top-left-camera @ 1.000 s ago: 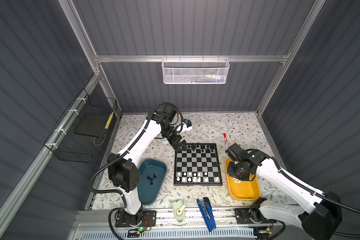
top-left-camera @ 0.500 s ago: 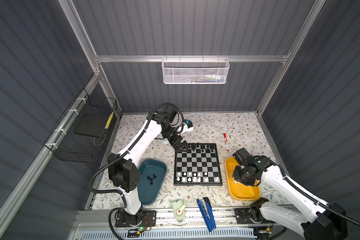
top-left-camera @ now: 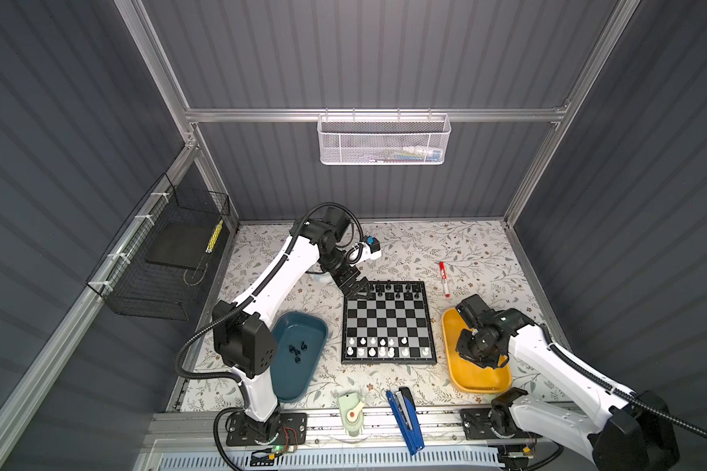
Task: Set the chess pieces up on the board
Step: 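Lower the open right gripper toward the white pawns in the yellow tray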
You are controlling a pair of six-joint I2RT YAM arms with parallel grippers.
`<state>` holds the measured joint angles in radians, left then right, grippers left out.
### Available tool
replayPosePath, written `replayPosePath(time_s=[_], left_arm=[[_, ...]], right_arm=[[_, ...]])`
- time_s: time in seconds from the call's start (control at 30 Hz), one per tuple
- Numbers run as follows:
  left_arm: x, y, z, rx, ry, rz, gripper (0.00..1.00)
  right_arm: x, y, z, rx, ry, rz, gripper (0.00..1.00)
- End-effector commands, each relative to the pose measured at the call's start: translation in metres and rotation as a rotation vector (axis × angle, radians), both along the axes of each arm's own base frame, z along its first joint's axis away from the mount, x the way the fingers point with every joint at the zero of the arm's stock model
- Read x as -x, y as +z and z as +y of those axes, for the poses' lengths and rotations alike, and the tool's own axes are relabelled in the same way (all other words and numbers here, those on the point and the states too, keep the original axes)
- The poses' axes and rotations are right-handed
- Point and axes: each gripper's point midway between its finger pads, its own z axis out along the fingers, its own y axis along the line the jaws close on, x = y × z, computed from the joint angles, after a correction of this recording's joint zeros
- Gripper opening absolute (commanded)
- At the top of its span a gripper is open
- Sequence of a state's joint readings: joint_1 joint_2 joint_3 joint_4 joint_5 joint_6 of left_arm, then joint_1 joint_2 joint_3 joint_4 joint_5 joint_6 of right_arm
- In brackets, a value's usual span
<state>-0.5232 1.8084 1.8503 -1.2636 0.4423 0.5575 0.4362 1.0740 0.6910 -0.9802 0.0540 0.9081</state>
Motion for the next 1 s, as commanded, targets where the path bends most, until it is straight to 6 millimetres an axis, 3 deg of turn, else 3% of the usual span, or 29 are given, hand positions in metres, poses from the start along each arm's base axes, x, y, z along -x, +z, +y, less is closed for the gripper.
replayPosePath(time_s=[0.0,0.97], left_arm=[[0.004,0.002,0.001,-0.013,-0.009,-0.002,1.00],[0.000,-0.006,0.002,-0.069,-0.013,-0.024,0.99]], right_arm=[[0.000,-0.006,-0.002,0.011,0.011,0.010,0.25],[-0.006,-0.028,-0.003,0.036,0.021,0.042,0.22]])
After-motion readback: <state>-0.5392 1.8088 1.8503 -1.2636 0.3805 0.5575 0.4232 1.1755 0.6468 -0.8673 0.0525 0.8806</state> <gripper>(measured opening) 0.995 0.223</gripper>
